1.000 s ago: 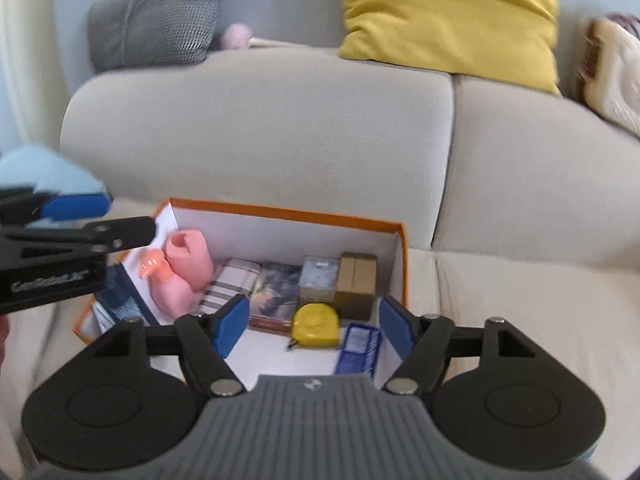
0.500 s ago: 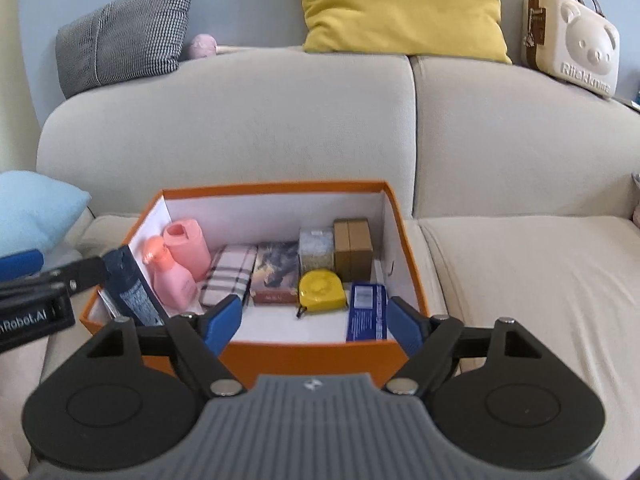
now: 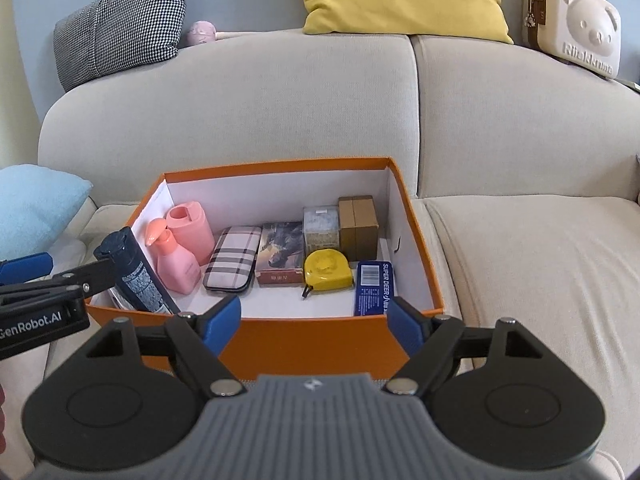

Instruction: Organize rigid objects

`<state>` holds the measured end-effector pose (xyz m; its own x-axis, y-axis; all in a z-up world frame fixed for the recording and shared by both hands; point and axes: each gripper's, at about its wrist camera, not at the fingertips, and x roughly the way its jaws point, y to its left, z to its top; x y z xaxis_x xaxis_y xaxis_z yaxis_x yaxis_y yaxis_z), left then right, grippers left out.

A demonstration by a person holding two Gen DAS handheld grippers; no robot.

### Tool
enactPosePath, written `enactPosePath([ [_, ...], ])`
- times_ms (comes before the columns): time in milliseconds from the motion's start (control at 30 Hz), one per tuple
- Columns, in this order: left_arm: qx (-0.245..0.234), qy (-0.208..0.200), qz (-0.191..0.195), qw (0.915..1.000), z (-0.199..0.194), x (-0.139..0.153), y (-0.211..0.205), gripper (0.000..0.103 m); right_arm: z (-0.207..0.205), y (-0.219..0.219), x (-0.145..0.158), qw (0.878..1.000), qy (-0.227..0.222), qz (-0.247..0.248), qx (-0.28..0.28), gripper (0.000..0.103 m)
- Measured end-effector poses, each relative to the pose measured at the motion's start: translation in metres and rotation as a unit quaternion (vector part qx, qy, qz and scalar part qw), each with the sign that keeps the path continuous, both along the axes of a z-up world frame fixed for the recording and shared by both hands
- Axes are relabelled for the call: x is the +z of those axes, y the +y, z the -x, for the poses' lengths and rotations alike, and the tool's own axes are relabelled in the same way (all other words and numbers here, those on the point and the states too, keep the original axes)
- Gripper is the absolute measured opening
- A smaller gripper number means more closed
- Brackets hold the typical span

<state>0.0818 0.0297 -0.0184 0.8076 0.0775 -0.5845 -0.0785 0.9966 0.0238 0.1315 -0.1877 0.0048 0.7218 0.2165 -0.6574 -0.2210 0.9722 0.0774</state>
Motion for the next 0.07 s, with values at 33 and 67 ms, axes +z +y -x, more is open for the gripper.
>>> enactPosePath([
  [33, 0.0, -0.001, -0.001, 1.0, 0.0014, 0.0009, 0.0006, 0.095, -0.0001, -0.0002, -0.0003, 1.0, 0.001, 0.0, 0.0, 0.081],
  [67, 0.0, -0.001, -0.001, 1.0, 0.0019, 0.0011, 0.0007, 0.095, 0.0002, -0.0002, -0.0007, 1.0, 0.0, 0.001, 0.0, 0.081],
])
